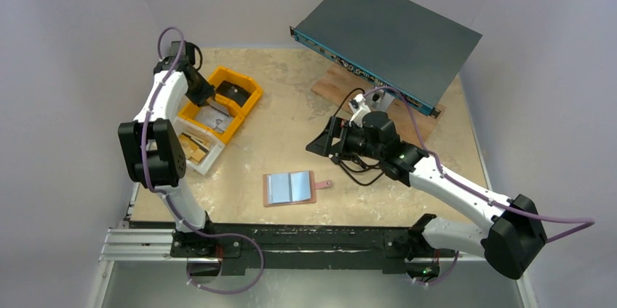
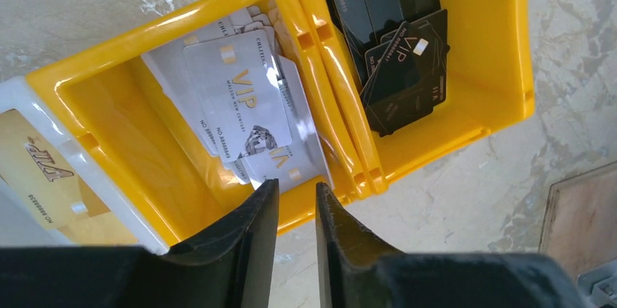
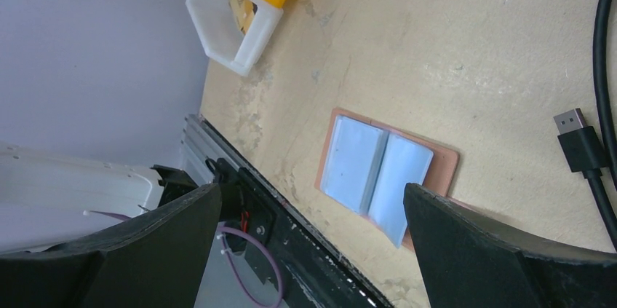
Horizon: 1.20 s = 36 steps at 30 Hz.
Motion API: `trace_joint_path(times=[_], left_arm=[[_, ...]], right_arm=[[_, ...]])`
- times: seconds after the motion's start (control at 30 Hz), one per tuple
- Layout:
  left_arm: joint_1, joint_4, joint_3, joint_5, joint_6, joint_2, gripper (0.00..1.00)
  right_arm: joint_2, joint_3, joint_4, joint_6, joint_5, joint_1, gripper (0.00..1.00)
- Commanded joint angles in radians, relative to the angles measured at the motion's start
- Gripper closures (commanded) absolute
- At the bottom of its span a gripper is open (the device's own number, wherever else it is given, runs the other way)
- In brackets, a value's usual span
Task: Take the credit cards out of the card holder
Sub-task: Place the credit card in the storage box, then remove the credit card from the card holder.
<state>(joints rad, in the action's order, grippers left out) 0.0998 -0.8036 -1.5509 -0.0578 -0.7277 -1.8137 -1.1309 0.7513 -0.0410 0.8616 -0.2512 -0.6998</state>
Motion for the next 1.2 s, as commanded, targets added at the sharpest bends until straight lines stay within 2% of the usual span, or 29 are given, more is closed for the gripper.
trace_joint_path(times=[0.0, 0.17, 0.33, 0.53, 0.73, 0.87, 1.03, 1.17], left_arm=[[0.019, -0.020, -0.059, 0.002, 0.039, -0.001, 0.70], [0.020, -0.028, -0.042, 0.034, 0.034, 0.055, 0.57], [0.015, -0.030, 0.018, 0.073, 0.036, 0.150, 0.50], [-0.028, -0.014, 0.193, 0.129, 0.041, 0.304, 0.43], [-0.159, -0.019, 0.388, 0.149, 0.070, 0.502, 0.35], [-0.230, -0.033, 0.513, 0.162, 0.070, 0.603, 0.33], [-0.254, -0.039, 0.647, 0.184, 0.071, 0.714, 0.32], [-0.255, -0.059, 0.714, 0.201, 0.090, 0.772, 0.32]], right_arm=[[0.011, 0.005, 0.014, -0.021, 0.029, 0.005, 0.01], [-0.016, 0.009, 0.018, -0.029, 0.031, 0.001, 0.01], [-0.050, 0.021, 0.010, -0.042, 0.067, -0.027, 0.01], [-0.130, 0.073, -0.009, -0.065, 0.168, -0.127, 0.01], [-0.279, 0.165, -0.058, -0.083, 0.281, -0.256, 0.01], [-0.391, 0.245, -0.129, -0.092, 0.370, -0.331, 0.07], [-0.514, 0.330, -0.185, -0.085, 0.427, -0.397, 0.16], [-0.609, 0.397, -0.219, -0.079, 0.448, -0.431, 0.29]])
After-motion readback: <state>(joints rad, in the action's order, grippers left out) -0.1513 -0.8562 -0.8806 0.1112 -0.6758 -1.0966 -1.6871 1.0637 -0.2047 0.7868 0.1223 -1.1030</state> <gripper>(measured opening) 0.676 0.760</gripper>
